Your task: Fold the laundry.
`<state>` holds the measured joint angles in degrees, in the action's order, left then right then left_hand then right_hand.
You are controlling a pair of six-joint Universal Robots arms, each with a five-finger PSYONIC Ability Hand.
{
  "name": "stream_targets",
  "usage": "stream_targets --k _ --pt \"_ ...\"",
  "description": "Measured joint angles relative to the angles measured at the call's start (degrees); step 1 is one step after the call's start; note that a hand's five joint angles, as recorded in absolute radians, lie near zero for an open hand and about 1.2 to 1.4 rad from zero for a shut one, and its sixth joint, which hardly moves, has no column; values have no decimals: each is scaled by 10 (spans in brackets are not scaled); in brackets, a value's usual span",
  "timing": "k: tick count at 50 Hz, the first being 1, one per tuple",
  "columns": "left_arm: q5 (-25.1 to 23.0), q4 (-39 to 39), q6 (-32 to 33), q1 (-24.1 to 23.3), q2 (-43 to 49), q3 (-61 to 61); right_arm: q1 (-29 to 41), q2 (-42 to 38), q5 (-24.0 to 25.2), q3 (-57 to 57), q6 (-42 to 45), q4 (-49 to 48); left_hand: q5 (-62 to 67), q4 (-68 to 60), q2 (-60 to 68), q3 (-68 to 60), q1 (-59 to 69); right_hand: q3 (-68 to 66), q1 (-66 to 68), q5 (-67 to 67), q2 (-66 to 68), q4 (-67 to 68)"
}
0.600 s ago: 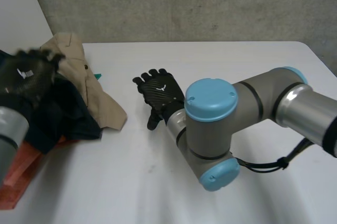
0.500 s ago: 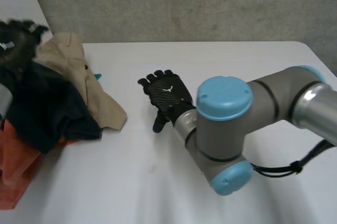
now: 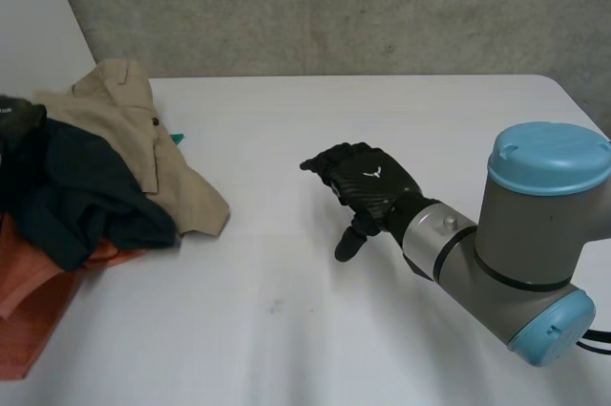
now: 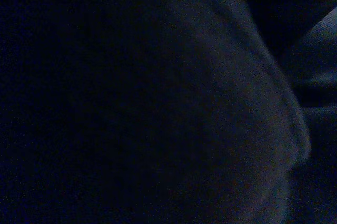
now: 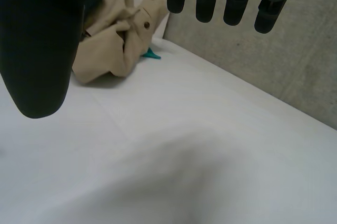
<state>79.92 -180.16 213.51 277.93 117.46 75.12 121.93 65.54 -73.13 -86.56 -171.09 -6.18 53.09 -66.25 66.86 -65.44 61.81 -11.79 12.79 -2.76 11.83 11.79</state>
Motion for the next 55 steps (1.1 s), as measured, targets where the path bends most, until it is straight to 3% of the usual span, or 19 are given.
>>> stream_targets --k 8,18,26,30,36,37,40,43,47,50,55 --pt "54 -45 -45 -58 -73 -55 -22 10 -14 -6 17 -8 9 -17 15 -13 13 0 0 0 0 0" --pt "19 -126 -152 -183 -176 -132 -71 52 -41 24 13 -6 14 -24 16 -26 32 0 0 0 0 0" --pt "6 -97 -166 -296 -161 -140 -136 81 -52 56 6 -2 23 -24 17 -26 32 0 0 0 0 0" --pt "12 -70 -167 -371 -134 -86 -187 85 -50 85 -2 10 23 -25 17 -26 32 0 0 0 0 0" --pt "27 -71 -169 -443 -75 12 -227 73 -37 111 -10 32 23 -10 3 -16 32 0 0 0 0 0" --pt "31 -73 -168 -451 -65 25 -230 70 -33 113 -10 35 22 -4 -1 -12 28 0 0 0 0 0" --pt "50 -73 -163 -469 -30 58 -232 58 -21 115 -7 43 -252 281 -286 268 -288 0 0 0 0 0" --pt "77 -64 -155 -479 -6 80 -226 43 -9 114 3 51 -463 500 -507 485 -487 0 0 0 0 0" --pt "97 -55 -149 -480 -4 89 -221 35 -5 112 12 56 -497 536 -539 522 -507 0 0 0 0 0" --pt "143 -45 -141 -463 -49 111 -199 20 2 104 46 74 -502 546 -549 533 -507 0 0 0 0 0" --pt "147 -56 -143 -433 -114 152 -177 20 8 90 75 88 -502 546 -549 533 -507 0 0 0 0 0"
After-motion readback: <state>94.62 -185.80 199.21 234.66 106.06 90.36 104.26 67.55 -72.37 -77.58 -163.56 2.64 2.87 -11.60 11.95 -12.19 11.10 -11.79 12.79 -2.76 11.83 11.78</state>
